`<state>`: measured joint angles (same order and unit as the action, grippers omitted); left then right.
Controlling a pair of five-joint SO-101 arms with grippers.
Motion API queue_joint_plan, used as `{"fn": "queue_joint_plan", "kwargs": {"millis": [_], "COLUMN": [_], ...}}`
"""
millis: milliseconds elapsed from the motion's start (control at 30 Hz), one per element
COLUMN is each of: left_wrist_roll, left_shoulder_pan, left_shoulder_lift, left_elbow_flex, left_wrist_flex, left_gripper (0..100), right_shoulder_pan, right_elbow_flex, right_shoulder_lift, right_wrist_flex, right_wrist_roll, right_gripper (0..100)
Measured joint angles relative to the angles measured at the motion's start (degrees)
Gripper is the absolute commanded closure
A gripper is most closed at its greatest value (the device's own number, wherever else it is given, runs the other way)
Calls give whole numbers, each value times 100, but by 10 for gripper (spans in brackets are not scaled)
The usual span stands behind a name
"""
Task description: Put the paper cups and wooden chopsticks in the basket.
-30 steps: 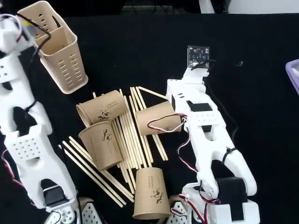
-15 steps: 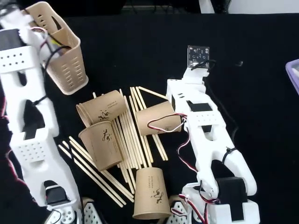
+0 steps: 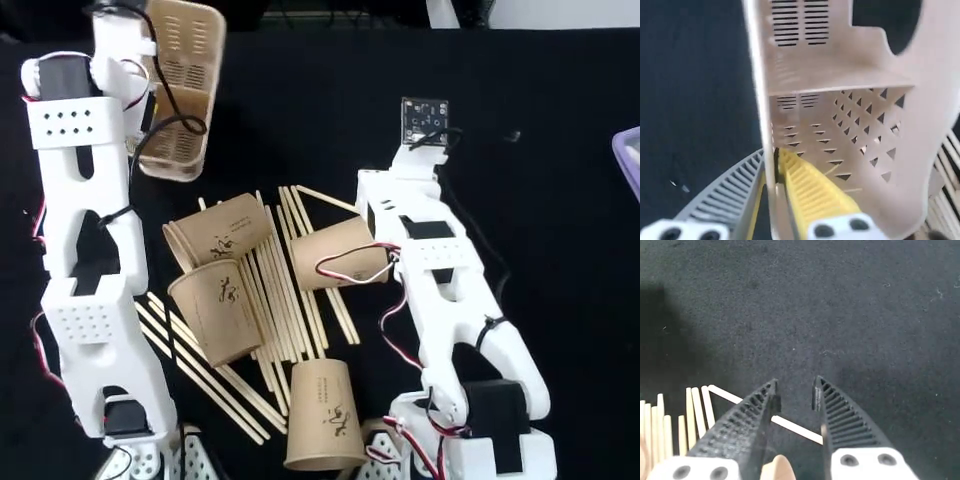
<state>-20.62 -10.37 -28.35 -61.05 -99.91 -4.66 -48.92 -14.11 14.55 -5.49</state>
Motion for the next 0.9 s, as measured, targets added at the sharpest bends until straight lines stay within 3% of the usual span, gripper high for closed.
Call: {"fn": "queue_joint_plan", "kwargs": {"millis": [133, 267, 567, 900], "left_wrist_roll": [-413, -360, 1152, 2040], "left_shoulder_pan": [35, 26, -290, -1046], "left_shoulder_lift": [-9, -9, -9, 0], "left_elbow_flex": [-246, -264, -791, -862], "left_wrist_flex": [-44, -44, 70, -53], "left_gripper": [873, 756, 749, 720], "right_shoulder_pan": [0, 0, 0, 0], "right_elbow_flex": [0, 0, 0, 0], "right_shoulder_lift": [0, 0, 0, 0], "right_wrist_flex": [0, 0, 0, 0], "right_wrist_roll": [0, 0, 0, 0], "right_gripper": [882, 882, 882, 882]}}
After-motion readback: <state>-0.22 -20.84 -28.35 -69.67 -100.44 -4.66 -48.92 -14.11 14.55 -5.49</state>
